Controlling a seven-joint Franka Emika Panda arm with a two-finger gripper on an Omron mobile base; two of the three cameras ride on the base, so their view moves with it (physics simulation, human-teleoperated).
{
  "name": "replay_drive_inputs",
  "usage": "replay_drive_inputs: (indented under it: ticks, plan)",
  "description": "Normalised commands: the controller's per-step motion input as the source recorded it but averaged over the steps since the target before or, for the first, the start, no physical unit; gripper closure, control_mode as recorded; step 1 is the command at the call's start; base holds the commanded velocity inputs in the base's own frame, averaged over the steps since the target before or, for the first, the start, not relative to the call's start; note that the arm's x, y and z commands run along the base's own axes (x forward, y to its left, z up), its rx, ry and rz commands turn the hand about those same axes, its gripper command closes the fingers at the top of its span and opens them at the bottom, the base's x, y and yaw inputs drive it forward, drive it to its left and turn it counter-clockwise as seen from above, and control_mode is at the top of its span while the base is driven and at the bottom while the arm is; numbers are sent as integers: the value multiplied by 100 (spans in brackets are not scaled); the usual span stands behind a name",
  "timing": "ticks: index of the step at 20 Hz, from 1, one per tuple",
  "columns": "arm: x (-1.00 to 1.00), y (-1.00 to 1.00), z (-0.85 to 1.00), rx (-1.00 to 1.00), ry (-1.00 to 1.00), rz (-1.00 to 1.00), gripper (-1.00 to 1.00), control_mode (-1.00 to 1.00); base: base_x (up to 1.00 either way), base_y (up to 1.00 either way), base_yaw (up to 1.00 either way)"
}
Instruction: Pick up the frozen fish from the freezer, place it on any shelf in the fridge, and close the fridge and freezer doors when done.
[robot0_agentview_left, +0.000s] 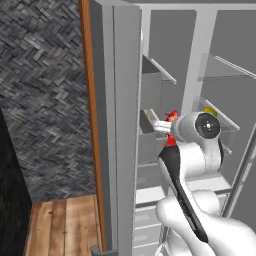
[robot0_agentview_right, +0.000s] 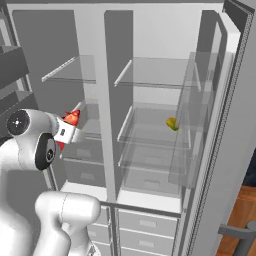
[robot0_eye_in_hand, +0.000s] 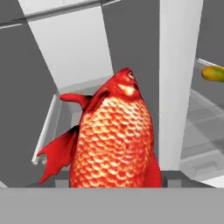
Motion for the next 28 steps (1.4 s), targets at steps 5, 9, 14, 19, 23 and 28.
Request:
replay_drive_inputs:
  ticks: [5, 9, 14, 19, 23, 28]
  plan:
    - [-100, -53, 57, 2, 16, -3, 100, -100, 0, 0, 0]
    - [-100, -55, 7, 0, 3, -6, 100, -100, 0, 0, 0]
    - [-94, -91, 0, 0, -5, -12, 100, -100, 0, 0, 0]
    - [15, -66, 58, 0, -10, -11, 100, -100, 0, 0, 0]
    - [52, -33, 96, 0, -14, -5, 100, -100, 0, 0, 0]
    - [71, -25, 71, 0, -13, 0, 100, -100, 0, 0, 0]
